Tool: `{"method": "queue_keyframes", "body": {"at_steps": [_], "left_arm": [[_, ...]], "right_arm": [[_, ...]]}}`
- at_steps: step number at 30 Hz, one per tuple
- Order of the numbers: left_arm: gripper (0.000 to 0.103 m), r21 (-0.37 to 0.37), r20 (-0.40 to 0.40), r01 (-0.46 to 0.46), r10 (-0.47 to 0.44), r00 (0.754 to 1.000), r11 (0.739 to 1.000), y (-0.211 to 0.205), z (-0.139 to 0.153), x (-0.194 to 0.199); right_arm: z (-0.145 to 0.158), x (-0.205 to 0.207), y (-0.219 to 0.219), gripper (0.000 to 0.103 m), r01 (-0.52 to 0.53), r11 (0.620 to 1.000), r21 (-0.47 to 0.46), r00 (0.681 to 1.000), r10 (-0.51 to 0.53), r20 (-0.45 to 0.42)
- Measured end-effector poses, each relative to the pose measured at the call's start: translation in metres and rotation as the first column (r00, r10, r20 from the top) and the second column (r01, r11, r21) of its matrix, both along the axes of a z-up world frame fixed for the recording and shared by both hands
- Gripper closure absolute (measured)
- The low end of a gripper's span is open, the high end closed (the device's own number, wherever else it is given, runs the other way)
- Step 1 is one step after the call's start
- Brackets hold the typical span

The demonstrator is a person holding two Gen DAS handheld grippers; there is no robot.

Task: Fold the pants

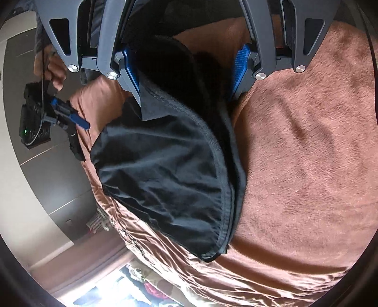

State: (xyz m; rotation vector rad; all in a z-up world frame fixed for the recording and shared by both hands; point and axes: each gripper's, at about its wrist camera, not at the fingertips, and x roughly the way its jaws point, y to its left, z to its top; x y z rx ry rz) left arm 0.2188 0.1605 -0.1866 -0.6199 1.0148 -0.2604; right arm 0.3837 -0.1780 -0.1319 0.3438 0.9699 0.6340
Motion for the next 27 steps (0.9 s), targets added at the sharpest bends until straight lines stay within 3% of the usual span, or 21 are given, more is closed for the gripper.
{"method": "queue_keyframes", "body": {"at_steps": [2,4,9,15,19,24,27], "left_arm": [[0.051,-0.018,0.003,0.011,-0.011,1.0,1.0,-0.003,-0.001,0.0],[0.07,-0.057,-0.007,0.017,-0.017,1.0,0.998,-0.003,-0.005,-0.001],[0.093,-0.125,-0.027,0.007,-0.011,1.0,0.992,0.002,-0.006,-0.008],[0.094,-0.269,-0.081,-0.032,0.01,0.997,0.963,0.008,-0.001,-0.019],[0.095,-0.301,-0.132,-0.066,0.027,0.991,0.951,0.014,-0.005,-0.025],[0.094,-0.308,-0.128,-0.083,0.045,0.991,0.948,0.019,-0.008,-0.027],[0.087,-0.308,-0.118,-0.092,0.058,0.991,0.947,0.022,-0.008,-0.028]], "right_arm": [[0.0,-0.001,0.008,0.038,-0.012,1.0,-0.003,1.0,0.012,0.007],[0.001,-0.002,0.013,0.038,-0.02,1.0,-0.011,1.0,0.021,0.021],[0.002,-0.004,0.023,0.038,-0.031,0.999,-0.011,0.999,0.031,0.044],[0.004,-0.007,0.031,0.04,-0.039,0.999,-0.023,0.997,0.04,0.065],[0.012,-0.008,0.038,0.04,-0.054,0.998,-0.036,0.994,0.057,0.094],[0.012,-0.005,0.059,0.04,-0.083,0.994,-0.072,0.989,0.091,0.115],[0.006,-0.001,0.076,0.055,-0.105,0.988,-0.113,0.987,0.118,0.11]]}}
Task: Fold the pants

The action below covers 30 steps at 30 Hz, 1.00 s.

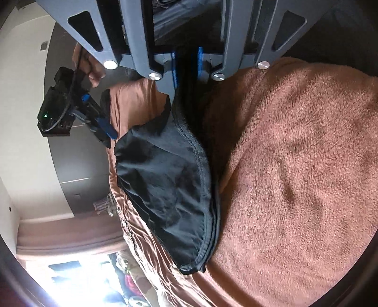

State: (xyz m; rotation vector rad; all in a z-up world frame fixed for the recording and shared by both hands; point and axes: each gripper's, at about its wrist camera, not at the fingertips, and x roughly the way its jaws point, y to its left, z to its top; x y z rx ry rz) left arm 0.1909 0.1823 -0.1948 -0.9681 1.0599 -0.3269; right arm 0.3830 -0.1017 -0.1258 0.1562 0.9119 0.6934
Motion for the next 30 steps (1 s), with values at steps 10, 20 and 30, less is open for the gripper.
{"method": "queue_keyframes", "body": {"at_steps": [10,20,30], "left_arm": [[0.069,-0.019,0.029,-0.067,0.067,0.997,0.998,0.011,0.002,-0.002],[0.069,-0.024,0.011,-0.106,0.107,0.994,0.994,0.005,0.0,0.002],[0.069,-0.025,-0.03,-0.147,0.146,0.989,0.989,0.008,-0.009,0.0]], "right_arm": [[-0.046,0.024,0.016,0.073,0.028,0.982,-0.188,0.994,-0.048,-0.1],[-0.007,0.031,0.031,0.073,-0.007,0.993,-0.115,0.999,0.002,-0.04],[-0.015,0.062,0.058,0.073,-0.007,0.987,-0.16,0.999,-0.001,-0.045]]}}
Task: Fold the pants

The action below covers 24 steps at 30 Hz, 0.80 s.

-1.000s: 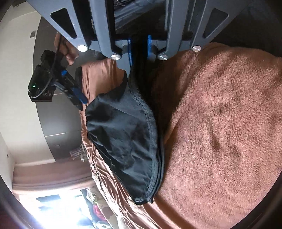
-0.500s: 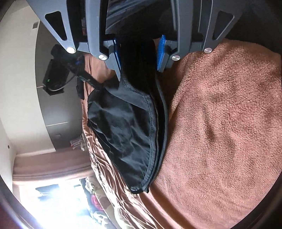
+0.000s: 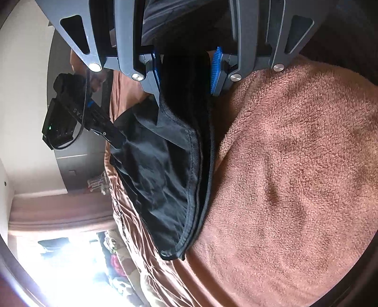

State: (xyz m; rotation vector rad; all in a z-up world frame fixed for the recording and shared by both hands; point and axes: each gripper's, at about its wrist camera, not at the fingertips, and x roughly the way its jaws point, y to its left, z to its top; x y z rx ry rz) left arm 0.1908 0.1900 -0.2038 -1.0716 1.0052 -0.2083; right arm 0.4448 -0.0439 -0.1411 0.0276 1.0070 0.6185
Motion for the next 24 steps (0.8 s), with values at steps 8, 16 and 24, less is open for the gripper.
{"method": "queue_keyframes", "body": {"at_steps": [8,16,24], "left_arm": [[0.07,-0.025,-0.051,-0.071,0.07,0.996,0.997,0.005,-0.005,-0.003],[0.071,-0.01,-0.109,-0.125,0.123,0.986,0.992,0.001,-0.003,0.002],[0.071,-0.002,-0.143,-0.167,0.165,0.976,0.986,-0.006,-0.002,0.006]], "right_arm": [[-0.008,0.022,0.023,0.073,-0.018,0.998,-0.054,0.999,0.016,-0.035],[-0.024,0.069,0.031,0.078,0.021,1.0,-0.002,0.994,-0.021,-0.107],[-0.034,0.11,0.047,0.091,0.054,0.999,-0.005,0.988,-0.054,-0.146]]}}
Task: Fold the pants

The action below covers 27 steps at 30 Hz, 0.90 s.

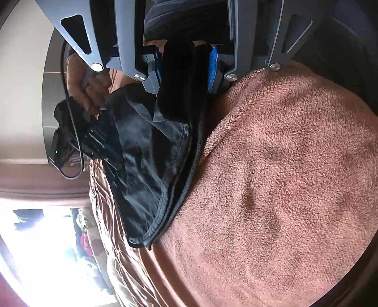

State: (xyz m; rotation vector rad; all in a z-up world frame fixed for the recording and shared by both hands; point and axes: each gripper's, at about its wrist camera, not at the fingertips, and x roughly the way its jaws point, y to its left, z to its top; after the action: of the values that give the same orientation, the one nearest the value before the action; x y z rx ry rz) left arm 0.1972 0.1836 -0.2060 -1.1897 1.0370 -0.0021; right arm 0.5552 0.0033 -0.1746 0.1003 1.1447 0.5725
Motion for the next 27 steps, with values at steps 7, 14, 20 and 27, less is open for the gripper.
{"method": "queue_keyframes", "body": {"at_steps": [7,14,20,27], "left_arm": [[0.072,0.002,-0.017,-0.033,0.033,0.999,0.999,-0.003,-0.001,0.002],[0.071,0.017,-0.014,-0.043,0.043,0.999,0.999,-0.005,-0.001,0.011],[0.071,0.04,-0.003,-0.026,0.026,1.0,0.999,-0.006,0.001,0.019],[0.076,0.058,0.012,-0.013,0.012,1.0,0.998,-0.007,0.001,0.023]], "right_arm": [[0.001,0.02,0.009,0.093,0.011,1.0,-0.027,1.0,-0.01,0.013],[-0.002,0.035,0.013,0.096,0.031,0.998,-0.047,0.999,-0.03,0.015],[0.008,0.024,0.007,0.096,0.042,0.999,-0.02,0.999,-0.042,0.008],[0.027,-0.011,-0.013,0.096,0.021,0.999,0.031,0.999,-0.023,0.047]]}}
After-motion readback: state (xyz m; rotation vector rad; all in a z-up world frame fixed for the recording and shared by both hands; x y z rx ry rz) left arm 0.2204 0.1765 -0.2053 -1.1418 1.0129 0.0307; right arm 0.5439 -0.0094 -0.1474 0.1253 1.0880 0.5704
